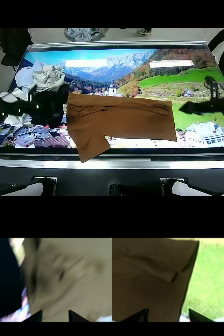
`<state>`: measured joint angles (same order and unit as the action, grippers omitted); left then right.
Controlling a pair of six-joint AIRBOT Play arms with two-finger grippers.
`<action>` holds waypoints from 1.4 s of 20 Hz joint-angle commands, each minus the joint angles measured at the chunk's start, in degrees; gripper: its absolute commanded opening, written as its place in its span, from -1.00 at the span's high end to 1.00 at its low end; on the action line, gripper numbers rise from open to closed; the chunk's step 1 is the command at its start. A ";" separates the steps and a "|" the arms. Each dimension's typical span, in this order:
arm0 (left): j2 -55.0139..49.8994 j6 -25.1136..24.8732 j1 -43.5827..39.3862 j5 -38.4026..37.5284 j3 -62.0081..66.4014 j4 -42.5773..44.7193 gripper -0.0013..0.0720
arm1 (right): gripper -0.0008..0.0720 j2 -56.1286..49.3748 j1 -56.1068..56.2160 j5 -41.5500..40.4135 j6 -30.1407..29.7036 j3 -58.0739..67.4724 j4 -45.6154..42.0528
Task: Fold the shirts.
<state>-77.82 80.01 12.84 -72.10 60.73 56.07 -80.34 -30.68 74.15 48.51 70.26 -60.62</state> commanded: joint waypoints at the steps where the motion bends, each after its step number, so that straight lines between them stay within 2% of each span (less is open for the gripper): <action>1: 4.37 0.74 0.94 0.20 -13.16 2.08 -0.10 | -0.68 0.50 -2.29 11.76 2.69 -0.70 -13.18; 5: 3.96 -1.62 0.81 8.07 -21.64 -5.44 -0.13 | -0.69 0.50 -2.27 12.74 3.19 -1.81 -9.68; 9: 2.32 -1.55 -1.51 10.78 -22.36 -5.75 -0.13 | -0.71 0.50 -2.29 11.85 3.15 -1.84 -11.21; 14: 0.74 -0.81 -4.44 19.12 -22.08 -5.77 -0.09 | -0.76 0.37 -2.27 11.41 3.15 -1.84 -12.55; 15: 0.76 -0.09 -4.42 19.85 -22.01 -5.77 -0.01 | -0.76 0.20 -2.27 11.34 3.17 -1.92 -13.20; 16: 0.79 -0.07 -4.42 20.17 -22.03 -5.75 0.19 | -0.76 -0.11 -2.27 11.34 3.17 -2.08 -13.68; 17: 0.76 -0.07 -4.44 20.17 -22.03 -5.75 0.28 | -0.78 -0.59 -2.27 11.34 3.17 -2.64 -13.84; 18: 0.76 -0.07 -4.46 20.15 -22.05 -5.75 0.41 | -0.88 -1.22 -2.27 11.45 3.17 -3.54 -13.81; 19: 0.79 -0.09 -4.46 20.11 -22.05 -5.75 0.87 | -0.89 -1.75 -2.27 11.45 3.23 -4.92 -13.68; 23: 0.90 -0.33 -4.46 20.09 -22.03 -5.75 0.89 | -0.87 -2.10 -2.29 8.79 2.71 -10.05 -14.12; 28: 0.92 -0.74 -4.46 20.09 -22.03 -5.75 0.89 | -0.83 -3.37 -2.27 2.34 2.71 -15.76 -9.03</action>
<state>-76.90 79.48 8.38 -52.10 38.74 50.02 -82.78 -32.95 79.96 51.35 57.52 -72.40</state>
